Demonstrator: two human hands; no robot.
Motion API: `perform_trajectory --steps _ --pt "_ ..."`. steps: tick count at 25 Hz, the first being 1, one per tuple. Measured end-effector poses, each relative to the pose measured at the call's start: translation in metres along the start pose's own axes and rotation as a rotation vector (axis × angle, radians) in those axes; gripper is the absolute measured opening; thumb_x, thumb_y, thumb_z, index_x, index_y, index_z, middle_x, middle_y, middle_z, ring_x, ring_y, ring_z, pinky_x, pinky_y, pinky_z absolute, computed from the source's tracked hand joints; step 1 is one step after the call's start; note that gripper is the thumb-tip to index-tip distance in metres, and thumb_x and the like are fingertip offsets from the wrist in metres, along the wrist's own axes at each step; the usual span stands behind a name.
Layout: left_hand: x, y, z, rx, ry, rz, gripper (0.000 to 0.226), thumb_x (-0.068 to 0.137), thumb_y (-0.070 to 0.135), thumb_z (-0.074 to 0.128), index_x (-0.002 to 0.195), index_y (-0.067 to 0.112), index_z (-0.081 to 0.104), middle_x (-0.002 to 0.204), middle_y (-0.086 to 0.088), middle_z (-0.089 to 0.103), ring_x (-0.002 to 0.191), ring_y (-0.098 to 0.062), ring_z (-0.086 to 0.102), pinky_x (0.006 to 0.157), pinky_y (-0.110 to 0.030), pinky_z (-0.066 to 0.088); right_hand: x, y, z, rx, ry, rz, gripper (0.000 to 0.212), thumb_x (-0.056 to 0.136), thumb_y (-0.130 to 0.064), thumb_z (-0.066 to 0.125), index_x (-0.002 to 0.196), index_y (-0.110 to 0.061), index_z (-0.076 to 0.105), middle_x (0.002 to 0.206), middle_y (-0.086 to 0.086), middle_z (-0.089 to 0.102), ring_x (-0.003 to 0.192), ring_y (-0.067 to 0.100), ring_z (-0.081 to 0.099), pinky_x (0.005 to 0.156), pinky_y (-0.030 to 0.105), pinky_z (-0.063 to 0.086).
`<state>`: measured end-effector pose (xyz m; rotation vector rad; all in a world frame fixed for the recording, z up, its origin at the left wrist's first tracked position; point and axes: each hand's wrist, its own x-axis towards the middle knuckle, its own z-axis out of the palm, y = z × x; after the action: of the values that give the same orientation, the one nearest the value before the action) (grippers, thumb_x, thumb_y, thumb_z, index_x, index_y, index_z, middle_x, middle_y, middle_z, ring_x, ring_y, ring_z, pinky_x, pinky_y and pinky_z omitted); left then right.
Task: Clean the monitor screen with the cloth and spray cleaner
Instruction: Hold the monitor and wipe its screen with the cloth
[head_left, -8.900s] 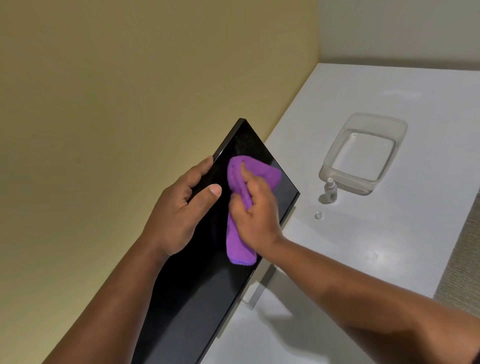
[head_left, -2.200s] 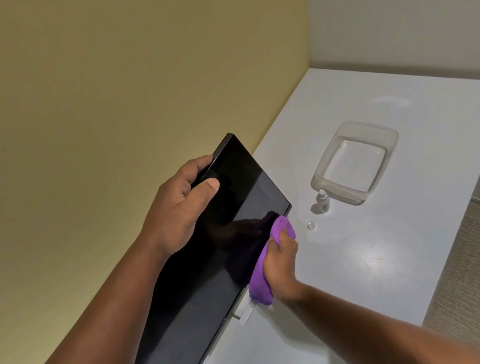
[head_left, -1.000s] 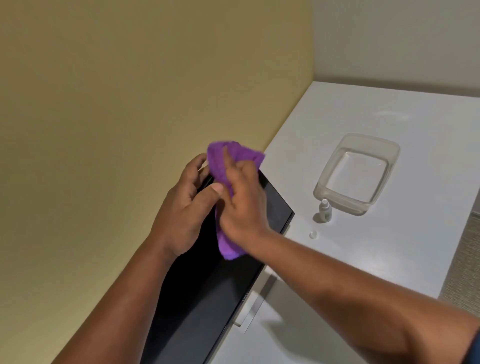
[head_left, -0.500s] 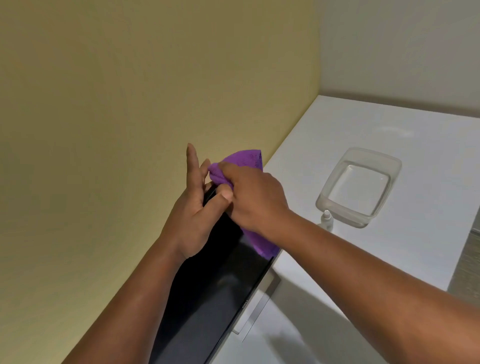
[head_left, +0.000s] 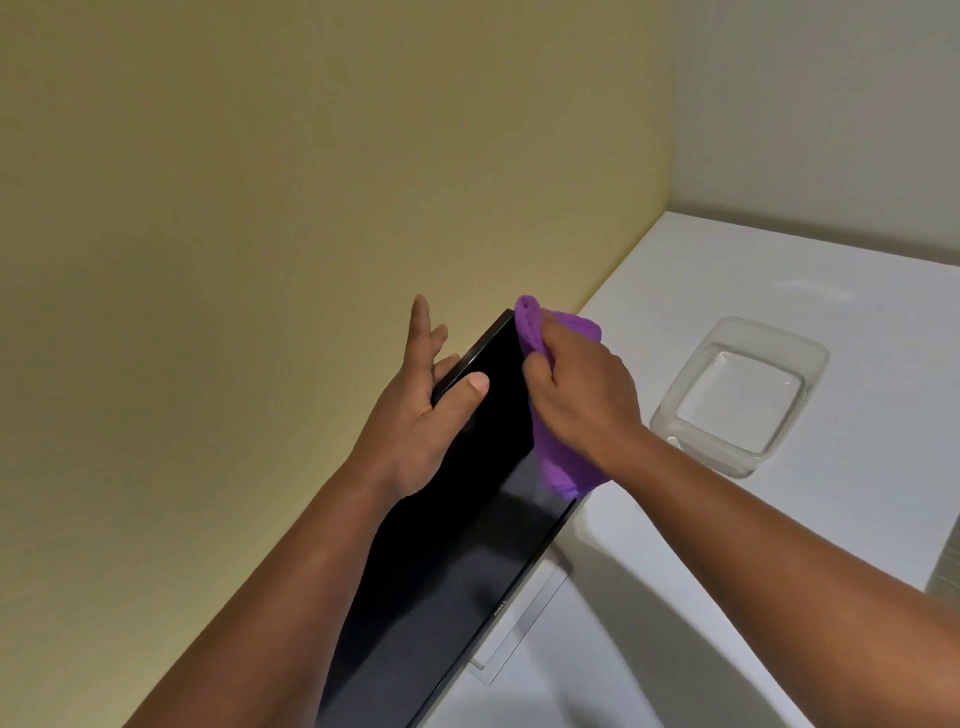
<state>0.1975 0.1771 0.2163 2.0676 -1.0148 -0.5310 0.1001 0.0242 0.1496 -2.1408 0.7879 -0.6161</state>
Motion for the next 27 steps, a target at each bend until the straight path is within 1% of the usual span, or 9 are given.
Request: perform_trajectory --steps 2,4,6,9,13,15,19,24,27 --pt "0.0 -0.002 0.0 0.017 0.002 0.012 0.103 0.079 0.073 0.047 0.16 0.045 -0.01 0.167 0.007 0.028 0.13 0.025 0.038 0.106 -0.009 0.034 0.002 -0.003 -0.003 0.052 0.068 -0.074 0.041 0.094 -0.033 0.036 0.132 -0.029 0.051 0.088 0.002 0.067 0.077 0.032 0.062 0.066 0.038 0.047" --pt "-0.002 -0.002 -0.001 0.014 0.021 0.034 0.101 0.081 0.073 0.046 0.162 0.041 -0.003 0.164 0.007 0.034 0.128 0.026 0.039 0.101 -0.002 0.035 0.004 -0.012 -0.004 0.011 0.032 -0.165 0.054 0.094 -0.037 0.04 0.148 -0.035 0.044 0.107 0.003 0.072 0.088 0.033 0.064 0.071 0.037 0.049" --pt "-0.006 0.0 -0.004 -0.02 0.052 0.042 0.097 0.083 0.075 0.044 0.164 0.037 0.007 0.16 0.009 0.04 0.13 0.023 0.041 0.101 -0.001 0.034 0.005 -0.019 -0.002 -0.065 -0.02 -0.217 0.055 0.093 -0.036 0.045 0.148 -0.037 0.045 0.119 0.003 0.072 0.098 0.036 0.065 0.074 0.038 0.048" --pt "-0.026 -0.004 -0.014 -0.006 0.043 0.001 0.09 0.085 0.086 0.035 0.162 0.041 0.019 0.156 0.014 0.048 0.138 0.012 0.043 0.114 -0.014 0.033 0.006 -0.023 -0.006 -0.089 -0.055 -0.172 0.049 0.092 -0.035 0.046 0.141 -0.039 0.05 0.118 0.003 0.071 0.099 0.038 0.064 0.071 0.036 0.042" --pt "-0.072 -0.026 -0.035 0.156 0.039 -0.06 0.083 0.084 0.092 0.021 0.155 0.049 0.03 0.147 0.028 0.052 0.134 0.016 0.044 0.104 -0.006 0.032 0.004 -0.03 -0.004 -0.066 -0.109 -0.142 0.045 0.093 -0.036 0.044 0.137 -0.041 0.051 0.115 0.0 0.07 0.1 0.038 0.063 0.072 0.034 0.039" --pt "-0.096 -0.042 -0.048 0.186 0.076 -0.085 0.078 0.089 0.089 0.02 0.153 0.049 0.036 0.143 0.032 0.054 0.133 0.016 0.045 0.11 -0.017 0.036 -0.01 -0.043 0.009 -0.07 -0.137 -0.182 0.046 0.093 -0.038 0.043 0.138 -0.04 0.051 0.12 0.0 0.07 0.105 0.037 0.064 0.074 0.033 0.039" --pt "-0.142 -0.069 -0.068 0.285 0.156 -0.154 0.083 0.091 0.086 0.015 0.152 0.039 0.046 0.149 0.021 0.054 0.139 -0.004 0.049 0.115 -0.041 0.041 -0.064 -0.08 0.05 -0.065 -0.21 -0.317 0.054 0.091 -0.042 0.038 0.144 -0.037 0.047 0.12 0.003 0.072 0.103 0.036 0.067 0.076 0.035 0.048" --pt "-0.167 -0.07 -0.076 0.434 0.127 -0.066 0.067 0.098 0.077 0.007 0.148 0.052 0.043 0.139 0.03 0.058 0.128 -0.002 0.056 0.099 -0.034 0.049 -0.113 -0.107 0.086 0.083 -0.342 -0.364 0.057 0.092 -0.037 0.039 0.15 -0.034 0.037 0.116 0.003 0.07 0.095 0.031 0.068 0.077 0.038 0.055" --pt "-0.176 -0.074 -0.078 0.52 0.132 -0.107 0.086 0.089 0.086 0.001 0.155 0.044 0.037 0.152 0.023 0.05 0.14 -0.006 0.048 0.103 -0.026 0.041 -0.114 -0.09 0.081 0.031 -0.261 -0.392 0.061 0.091 -0.036 0.038 0.152 -0.037 0.032 0.12 0.009 0.067 0.099 0.036 0.067 0.08 0.045 0.056"
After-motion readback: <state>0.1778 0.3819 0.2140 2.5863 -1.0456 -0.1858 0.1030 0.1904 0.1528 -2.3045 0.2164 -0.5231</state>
